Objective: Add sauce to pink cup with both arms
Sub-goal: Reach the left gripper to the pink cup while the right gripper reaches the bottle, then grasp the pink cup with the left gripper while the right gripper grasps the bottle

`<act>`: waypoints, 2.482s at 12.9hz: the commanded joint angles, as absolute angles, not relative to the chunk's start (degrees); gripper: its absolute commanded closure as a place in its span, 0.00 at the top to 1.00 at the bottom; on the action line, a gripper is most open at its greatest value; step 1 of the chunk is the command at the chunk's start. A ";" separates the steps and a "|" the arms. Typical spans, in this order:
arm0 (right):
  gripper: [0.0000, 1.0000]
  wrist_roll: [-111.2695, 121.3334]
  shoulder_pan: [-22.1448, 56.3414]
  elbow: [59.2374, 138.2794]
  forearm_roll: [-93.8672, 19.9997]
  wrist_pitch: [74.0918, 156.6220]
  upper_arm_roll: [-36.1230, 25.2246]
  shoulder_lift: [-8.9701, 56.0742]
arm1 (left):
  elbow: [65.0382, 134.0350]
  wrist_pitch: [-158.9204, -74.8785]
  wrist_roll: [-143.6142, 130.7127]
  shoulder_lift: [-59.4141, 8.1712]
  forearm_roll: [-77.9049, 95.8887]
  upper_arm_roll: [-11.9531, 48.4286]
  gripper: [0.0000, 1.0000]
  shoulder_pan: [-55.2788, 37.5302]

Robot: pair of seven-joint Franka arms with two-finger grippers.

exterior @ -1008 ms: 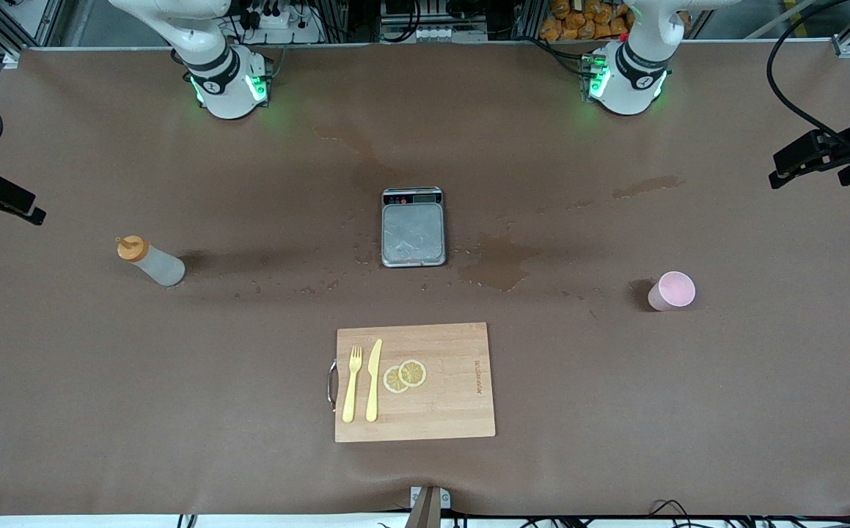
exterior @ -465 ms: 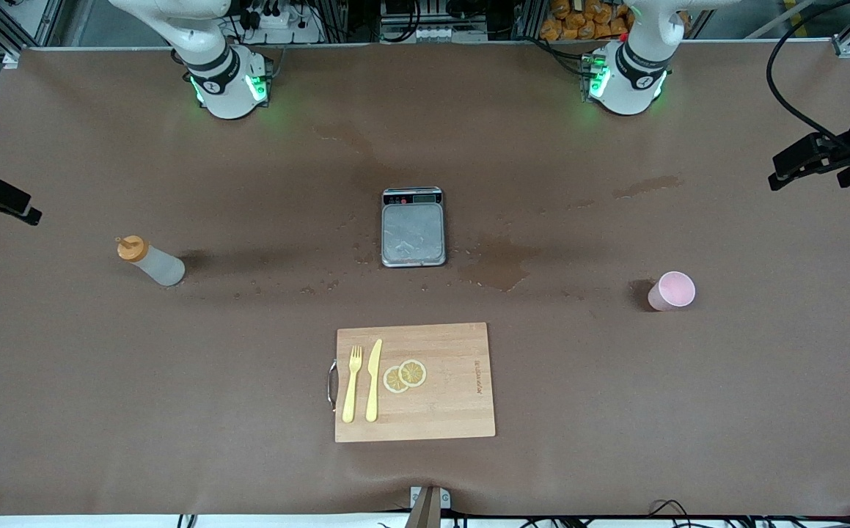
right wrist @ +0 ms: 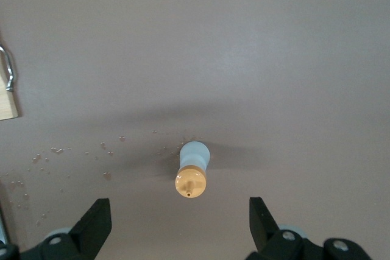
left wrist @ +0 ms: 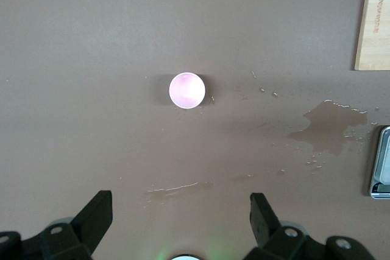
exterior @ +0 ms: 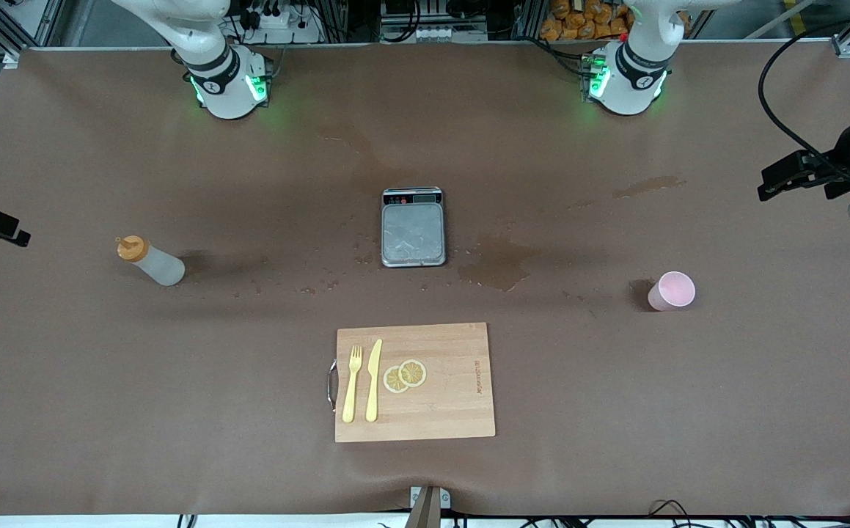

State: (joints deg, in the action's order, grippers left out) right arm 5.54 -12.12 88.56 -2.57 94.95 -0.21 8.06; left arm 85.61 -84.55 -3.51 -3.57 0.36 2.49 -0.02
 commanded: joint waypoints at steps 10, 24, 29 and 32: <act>1.00 -9.64 -21.61 85.44 -10.89 96.15 0.44 26.08 | 119.35 -132.78 -2.81 -10.96 -0.88 2.46 1.00 4.31; 1.00 -24.96 -29.27 83.85 -31.01 85.80 0.44 45.34 | 119.53 -139.04 -5.00 -21.53 -0.79 2.55 0.00 5.71; 1.00 -26.10 -29.27 84.37 -31.90 83.33 0.53 48.16 | 119.09 -138.78 -5.18 -20.49 -0.79 2.72 0.00 5.45; 1.00 -26.02 -29.35 84.81 -33.75 82.09 0.53 49.04 | 118.92 -137.65 -4.92 -16.10 -0.79 4.82 0.00 4.75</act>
